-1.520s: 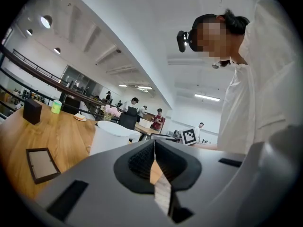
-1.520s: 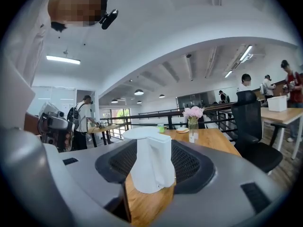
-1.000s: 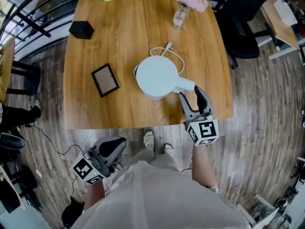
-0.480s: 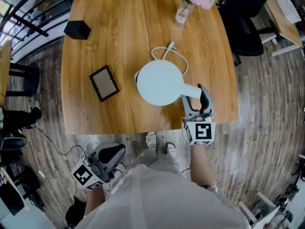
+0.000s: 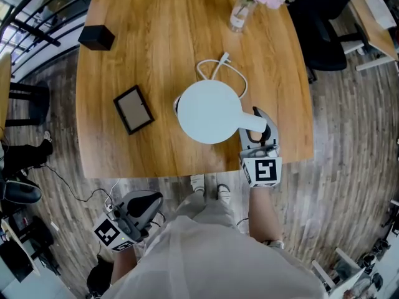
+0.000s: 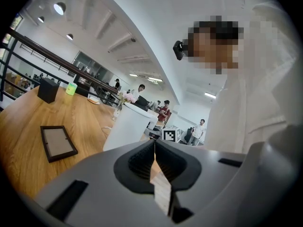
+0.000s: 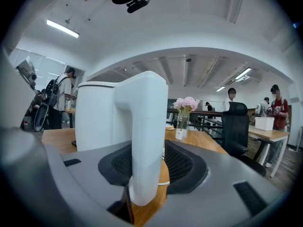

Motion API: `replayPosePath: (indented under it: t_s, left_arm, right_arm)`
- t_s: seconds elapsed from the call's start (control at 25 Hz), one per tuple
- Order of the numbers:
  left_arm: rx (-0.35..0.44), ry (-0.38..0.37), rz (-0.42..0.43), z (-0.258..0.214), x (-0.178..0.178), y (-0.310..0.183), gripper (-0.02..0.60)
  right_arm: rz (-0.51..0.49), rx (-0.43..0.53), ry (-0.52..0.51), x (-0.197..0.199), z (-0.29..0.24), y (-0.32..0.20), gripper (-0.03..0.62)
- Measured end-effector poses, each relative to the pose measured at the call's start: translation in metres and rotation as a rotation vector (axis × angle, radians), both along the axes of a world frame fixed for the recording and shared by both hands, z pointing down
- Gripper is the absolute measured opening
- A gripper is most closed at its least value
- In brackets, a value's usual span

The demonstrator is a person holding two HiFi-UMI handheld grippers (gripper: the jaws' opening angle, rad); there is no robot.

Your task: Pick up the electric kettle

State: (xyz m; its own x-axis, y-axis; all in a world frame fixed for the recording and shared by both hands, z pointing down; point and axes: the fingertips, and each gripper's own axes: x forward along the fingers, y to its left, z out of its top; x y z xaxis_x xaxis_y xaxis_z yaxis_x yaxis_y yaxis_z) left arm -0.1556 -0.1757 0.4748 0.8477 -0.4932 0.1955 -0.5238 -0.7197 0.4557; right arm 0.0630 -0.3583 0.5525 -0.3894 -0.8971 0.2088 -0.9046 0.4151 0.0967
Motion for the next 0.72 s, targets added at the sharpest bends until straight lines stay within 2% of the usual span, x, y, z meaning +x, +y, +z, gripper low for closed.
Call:
replayPosePath:
  t_s: [0.12,0.24,0.44,0.72]
  left_arm:
    - [-0.008,0.002,0.006,0.002,0.001,0.002,0.009]
    - [-0.010,0.002,0.004,0.004,0.002,0.000,0.009]
    - [-0.016,-0.004,-0.013,0.009,-0.003,-0.001,0.009]
    - [-0.005,0.002,-0.004,0.019,0.004,-0.006,0.009]
  right_arm:
    - [-0.065,0.004,-0.003,-0.006,-0.001,0.001,0.106]
    - [-0.113,0.000,-0.034,-0.008,0.000,0.003,0.104]
    - [-0.126,-0.023,-0.073,-0.008,-0.001,0.012,0.103]
    - [-0.202,-0.049,-0.081,-0.010,0.002,0.031,0.103]
